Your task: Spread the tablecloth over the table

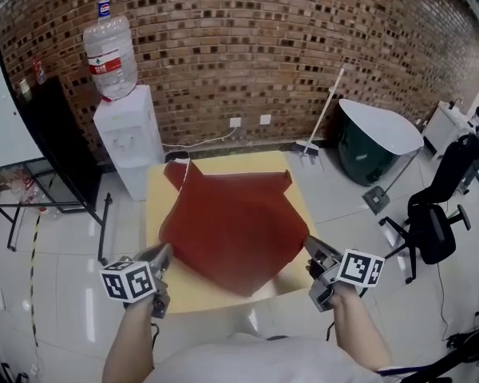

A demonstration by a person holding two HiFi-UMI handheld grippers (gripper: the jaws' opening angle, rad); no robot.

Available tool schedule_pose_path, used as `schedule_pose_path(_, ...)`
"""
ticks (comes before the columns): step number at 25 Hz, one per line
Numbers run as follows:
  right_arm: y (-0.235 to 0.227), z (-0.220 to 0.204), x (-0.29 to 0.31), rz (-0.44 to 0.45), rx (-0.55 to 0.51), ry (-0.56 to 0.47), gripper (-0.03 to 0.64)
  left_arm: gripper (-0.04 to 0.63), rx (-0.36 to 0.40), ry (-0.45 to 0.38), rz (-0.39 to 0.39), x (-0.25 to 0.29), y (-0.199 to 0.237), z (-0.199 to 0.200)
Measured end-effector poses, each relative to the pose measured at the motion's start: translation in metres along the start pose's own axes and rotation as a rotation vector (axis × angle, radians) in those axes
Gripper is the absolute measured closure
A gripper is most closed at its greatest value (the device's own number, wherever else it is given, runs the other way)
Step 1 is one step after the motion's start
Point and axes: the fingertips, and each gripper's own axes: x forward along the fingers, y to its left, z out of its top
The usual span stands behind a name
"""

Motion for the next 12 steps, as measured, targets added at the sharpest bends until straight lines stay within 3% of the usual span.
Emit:
schedule_pose_path(6,0.012,0.007,-0.038,0.027,-0.01,-0.053,0.607,0.58,0.041,-0.064,0.008,-0.041,-0.022,0.007)
schedule_pose_path(12,0.004,-0.004,-0.088,0.025,-0.049,-0.052,0.607,0.58,0.07,-0.106,0.073,-0.077,-0.046,-0.011)
